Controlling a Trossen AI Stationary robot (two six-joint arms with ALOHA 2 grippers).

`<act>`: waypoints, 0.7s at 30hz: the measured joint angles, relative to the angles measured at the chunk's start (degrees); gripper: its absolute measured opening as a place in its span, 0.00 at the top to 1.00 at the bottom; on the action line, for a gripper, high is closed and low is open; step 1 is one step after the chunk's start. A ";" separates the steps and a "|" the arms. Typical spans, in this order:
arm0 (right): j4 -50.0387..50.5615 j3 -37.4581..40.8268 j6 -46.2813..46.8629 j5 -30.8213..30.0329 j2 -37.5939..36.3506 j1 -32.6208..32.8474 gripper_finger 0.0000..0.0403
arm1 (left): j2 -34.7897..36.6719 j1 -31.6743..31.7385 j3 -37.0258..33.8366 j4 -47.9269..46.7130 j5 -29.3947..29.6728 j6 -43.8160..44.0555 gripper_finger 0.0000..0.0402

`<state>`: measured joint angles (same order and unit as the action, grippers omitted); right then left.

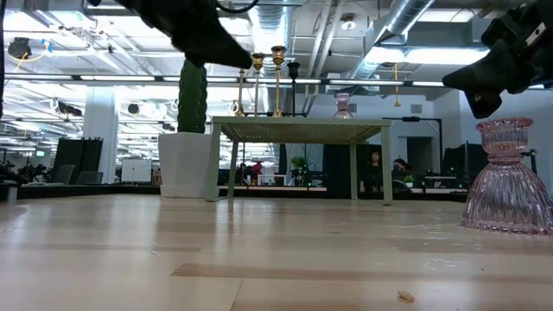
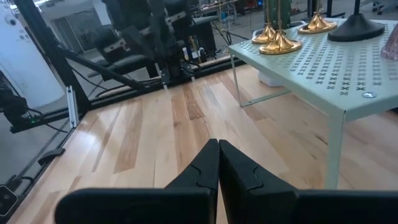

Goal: Pick & Place candle stick holders
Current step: Put the black candle holder on the shelf

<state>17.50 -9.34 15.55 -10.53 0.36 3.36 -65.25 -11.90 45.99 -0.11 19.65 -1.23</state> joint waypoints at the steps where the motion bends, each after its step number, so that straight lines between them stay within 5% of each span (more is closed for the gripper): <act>1: 0.04 0.00 -0.02 0.00 0.00 0.00 1.00 | 0.04 -0.43 -0.34 -0.26 0.08 0.00 0.90; 4: 0.36 0.00 -0.02 -0.02 0.00 0.00 1.00 | 1.56 -1.79 -1.94 -1.65 1.61 -0.02 0.98; 12: 3.48 0.00 -0.50 -0.06 0.00 0.00 1.00 | 13.20 -4.70 -11.41 -1.05 11.69 0.49 0.99; 21: 2.88 0.00 -0.50 -1.56 0.00 0.07 1.00 | 23.03 -4.76 -24.73 12.70 -0.33 0.01 0.99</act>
<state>20.38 -9.34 15.05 -12.09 0.36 3.42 -42.22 -16.67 21.26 12.58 19.32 -1.22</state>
